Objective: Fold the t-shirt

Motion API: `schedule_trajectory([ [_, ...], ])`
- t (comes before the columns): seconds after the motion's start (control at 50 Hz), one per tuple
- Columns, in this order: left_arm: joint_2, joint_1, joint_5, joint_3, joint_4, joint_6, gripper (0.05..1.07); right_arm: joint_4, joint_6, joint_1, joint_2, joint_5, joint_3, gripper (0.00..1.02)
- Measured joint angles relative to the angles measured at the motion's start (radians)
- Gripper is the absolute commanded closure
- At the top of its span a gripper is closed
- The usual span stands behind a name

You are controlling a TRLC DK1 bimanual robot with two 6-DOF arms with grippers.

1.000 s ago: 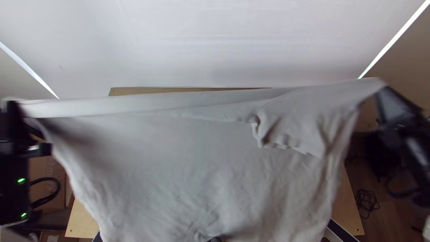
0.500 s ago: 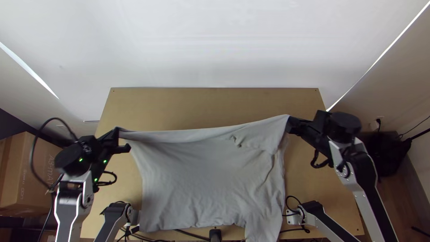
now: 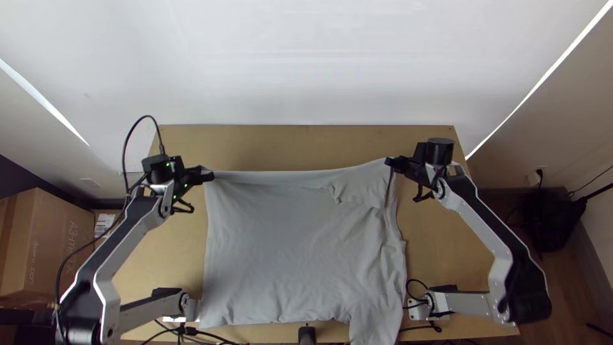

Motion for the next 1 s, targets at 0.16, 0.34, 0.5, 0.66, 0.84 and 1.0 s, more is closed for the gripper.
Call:
schedule_trajectory([
  [0.16,0.21,-0.005,0.008,0.146,0.027,-0.003,1.05,0.024,0.0,-0.033,0.185,-0.001,0.102,1.0],
  [0.34,0.418,-0.005,0.008,0.323,0.033,-0.003,1.05,0.043,-0.01,-0.054,0.356,-0.004,0.274,1.0],
  [0.5,0.591,-0.005,0.008,0.497,0.031,-0.003,1.05,0.047,-0.019,-0.056,0.5,-0.004,0.436,1.0],
  [0.66,0.738,-0.005,0.007,0.668,0.003,-0.003,1.05,0.044,-0.019,-0.057,0.626,-0.003,0.589,1.0],
  [0.84,0.874,-0.005,0.007,0.877,-0.084,-0.022,1.05,0.019,-0.018,-0.064,0.741,0.0,0.742,1.0],
  [1.0,0.952,-0.005,0.008,1.015,-0.151,-0.038,1.05,-0.032,-0.018,-0.072,0.806,0.0,0.857,1.0],
])
